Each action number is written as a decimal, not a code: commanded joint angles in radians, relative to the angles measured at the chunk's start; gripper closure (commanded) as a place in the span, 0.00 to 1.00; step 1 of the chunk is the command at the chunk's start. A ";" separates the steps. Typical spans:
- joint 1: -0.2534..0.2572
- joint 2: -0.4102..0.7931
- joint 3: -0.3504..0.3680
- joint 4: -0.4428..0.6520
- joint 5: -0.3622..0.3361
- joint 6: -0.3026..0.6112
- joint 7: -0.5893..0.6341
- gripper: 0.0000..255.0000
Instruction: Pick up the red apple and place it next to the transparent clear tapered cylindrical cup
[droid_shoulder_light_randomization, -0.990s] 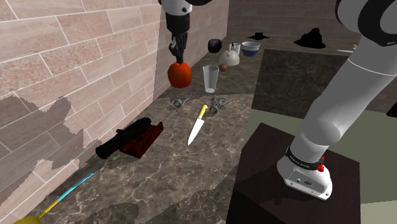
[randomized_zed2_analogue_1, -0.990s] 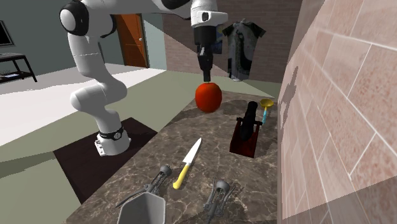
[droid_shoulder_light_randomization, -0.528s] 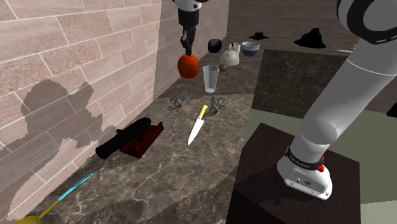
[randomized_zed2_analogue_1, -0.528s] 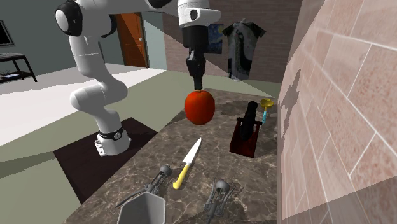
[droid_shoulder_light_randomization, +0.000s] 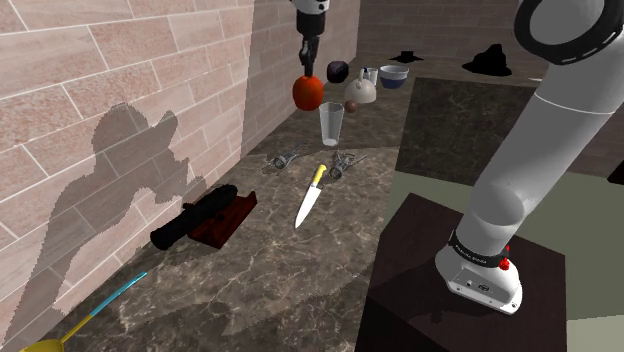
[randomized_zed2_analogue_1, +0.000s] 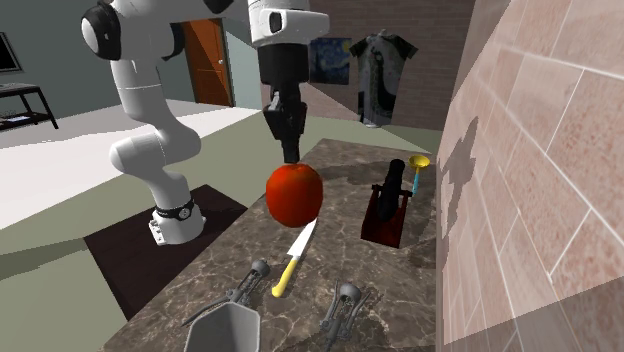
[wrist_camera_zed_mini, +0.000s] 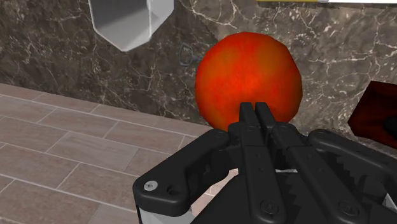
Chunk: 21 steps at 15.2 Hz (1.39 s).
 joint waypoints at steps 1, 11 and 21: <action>-0.020 0.023 -0.023 0.025 0.002 0.003 -0.045 1.00; -0.072 0.095 -0.073 0.041 0.007 0.070 -0.141 1.00; -0.074 0.083 -0.075 -0.109 0.004 0.207 -0.128 1.00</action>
